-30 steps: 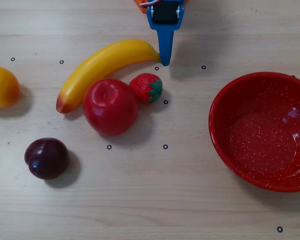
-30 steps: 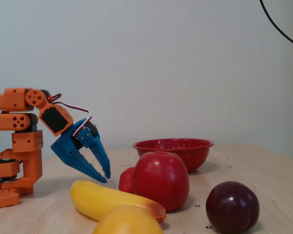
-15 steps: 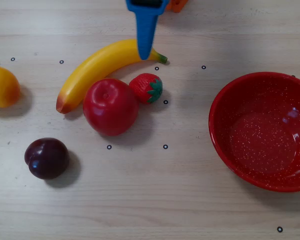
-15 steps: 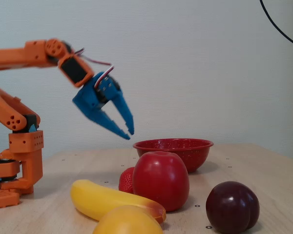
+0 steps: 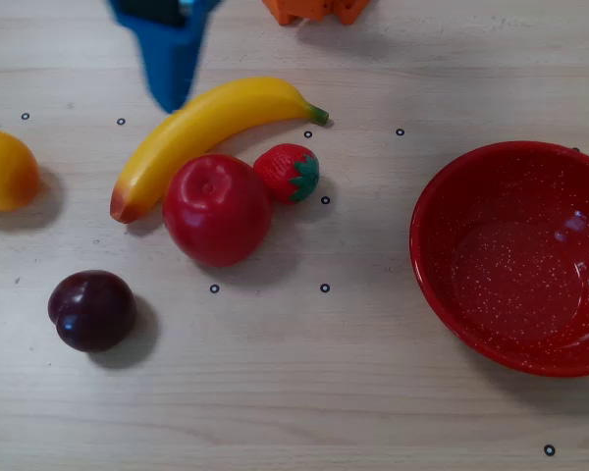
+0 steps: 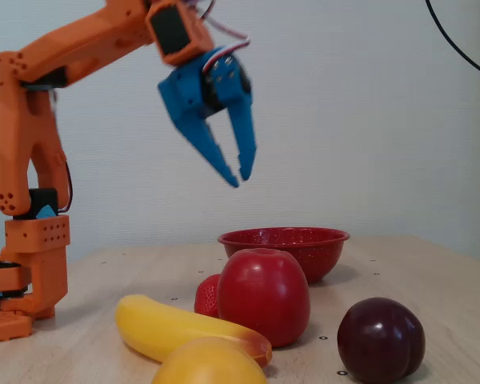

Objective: Put the peach in the red bowl.

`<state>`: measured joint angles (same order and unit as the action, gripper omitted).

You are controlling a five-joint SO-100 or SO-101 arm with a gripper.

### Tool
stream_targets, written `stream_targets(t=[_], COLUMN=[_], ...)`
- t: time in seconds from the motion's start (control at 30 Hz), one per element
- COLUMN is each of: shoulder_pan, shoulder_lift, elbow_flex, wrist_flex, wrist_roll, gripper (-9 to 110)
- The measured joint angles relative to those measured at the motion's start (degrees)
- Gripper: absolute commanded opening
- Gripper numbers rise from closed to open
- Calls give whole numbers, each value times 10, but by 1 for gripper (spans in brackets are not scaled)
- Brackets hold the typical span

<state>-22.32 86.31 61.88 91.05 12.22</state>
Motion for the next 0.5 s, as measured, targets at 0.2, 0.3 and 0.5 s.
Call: stream_targets(t=[0.2, 0.3, 0.5], shoulder_pan=[-58, -91, -162], shoulder_lift=[-141, -204, -306], elbow_flex=[-226, -318, -421], wrist_flex=[80, 106, 119], wrist_roll=[51, 79, 161], gripper=[0, 0, 2])
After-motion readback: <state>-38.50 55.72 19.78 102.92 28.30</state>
